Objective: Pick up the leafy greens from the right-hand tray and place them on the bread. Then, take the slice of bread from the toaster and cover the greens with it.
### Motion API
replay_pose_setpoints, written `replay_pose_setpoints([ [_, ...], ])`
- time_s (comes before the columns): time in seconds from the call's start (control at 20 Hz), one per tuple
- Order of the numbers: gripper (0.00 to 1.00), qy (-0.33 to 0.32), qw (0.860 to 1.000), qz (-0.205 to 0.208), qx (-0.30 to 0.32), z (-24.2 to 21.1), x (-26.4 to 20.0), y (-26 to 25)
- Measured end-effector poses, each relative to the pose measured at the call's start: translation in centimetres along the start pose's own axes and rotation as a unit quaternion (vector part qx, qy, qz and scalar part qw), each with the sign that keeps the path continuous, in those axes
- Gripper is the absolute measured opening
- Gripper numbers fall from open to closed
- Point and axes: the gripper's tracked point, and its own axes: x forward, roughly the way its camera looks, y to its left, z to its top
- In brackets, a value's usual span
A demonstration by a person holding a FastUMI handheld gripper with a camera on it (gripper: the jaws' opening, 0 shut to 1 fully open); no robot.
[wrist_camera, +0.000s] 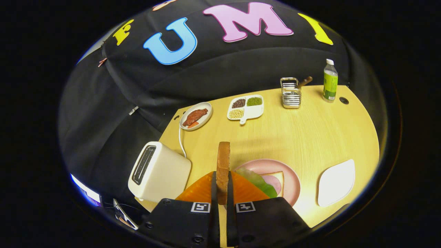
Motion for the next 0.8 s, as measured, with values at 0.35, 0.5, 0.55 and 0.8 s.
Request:
replay_pose_setpoints([
  [0.35, 0.12, 0.033, 0.998, 0.003, 0.058, -3.1, 2.0, -2.5],
  [0.5, 0.12, 0.037, 0.997, -0.02, 0.057, -4.0, 2.1, -4.4],
  [0.55, 0.12, 0.041, 0.998, -0.029, 0.049, -4.2, 2.2, -4.9],
  [0.8, 0.2, 0.049, 0.996, -0.07, 0.034, -5.1, 2.0, -7.3],
])
